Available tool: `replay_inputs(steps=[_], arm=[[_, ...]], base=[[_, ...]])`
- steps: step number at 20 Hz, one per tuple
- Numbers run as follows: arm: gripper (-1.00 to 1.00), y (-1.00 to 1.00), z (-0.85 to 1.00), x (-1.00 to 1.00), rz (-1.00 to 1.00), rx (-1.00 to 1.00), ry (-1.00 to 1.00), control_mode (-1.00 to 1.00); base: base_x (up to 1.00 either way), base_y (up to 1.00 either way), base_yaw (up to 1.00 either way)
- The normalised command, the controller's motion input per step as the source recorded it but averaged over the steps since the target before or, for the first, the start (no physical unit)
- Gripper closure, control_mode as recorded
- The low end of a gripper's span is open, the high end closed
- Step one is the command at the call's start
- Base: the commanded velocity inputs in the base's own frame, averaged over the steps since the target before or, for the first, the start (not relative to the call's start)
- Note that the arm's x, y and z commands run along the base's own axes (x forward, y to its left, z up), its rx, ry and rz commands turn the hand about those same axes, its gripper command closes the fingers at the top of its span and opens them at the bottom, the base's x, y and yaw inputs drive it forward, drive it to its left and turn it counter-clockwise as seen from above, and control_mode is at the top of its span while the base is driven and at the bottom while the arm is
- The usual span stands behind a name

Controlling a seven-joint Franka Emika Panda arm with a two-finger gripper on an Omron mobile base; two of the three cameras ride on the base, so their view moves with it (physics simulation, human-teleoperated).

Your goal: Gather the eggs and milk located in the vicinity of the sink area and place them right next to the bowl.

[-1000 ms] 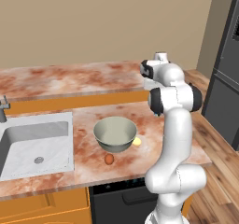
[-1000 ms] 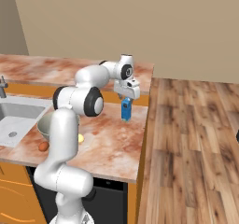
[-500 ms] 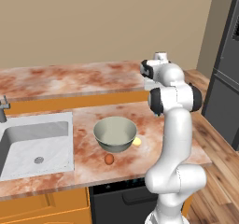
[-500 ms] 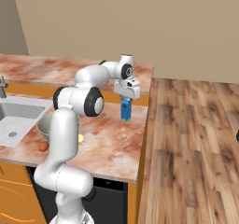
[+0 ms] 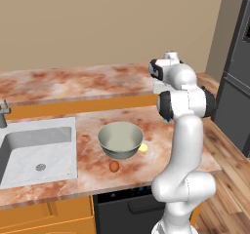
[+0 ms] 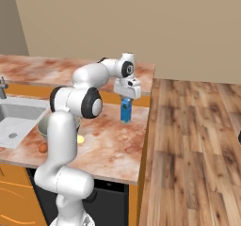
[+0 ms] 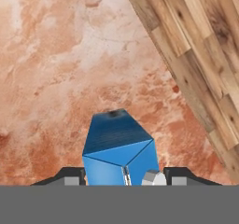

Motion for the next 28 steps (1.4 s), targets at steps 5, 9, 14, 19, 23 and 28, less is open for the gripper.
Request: replay_inputs(steps=[5, 9, 14, 19, 23, 28], arm=[[1.00, 0.25, 0.28, -0.86, 0.03, 0.00, -0.05, -1.00], [1.00, 0.64, 0.01, -0.75, 0.12, 0.00, -0.05, -1.00], [1.00, 0.89, 0.00, -0.58, 0.13, 0.00, -0.05, -1.00], [1.00, 0.52, 0.02, -0.13, 0.13, 0.00, -0.14, -1.00], [1.00, 0.29, 0.00, 0.00, 0.14, 0.00, -0.12, -1.00], [1.00, 0.37, 0.00, 0.06, 0.17, 0.00, -0.01, -1.00]], base=[[0.00, 0.00, 0.00], [0.00, 0.00, 0.00], [0.00, 0.00, 0.00], [0.00, 0.00, 0.00], [0.00, 0.00, 0.00], [0.00, 0.00, 0.00]])
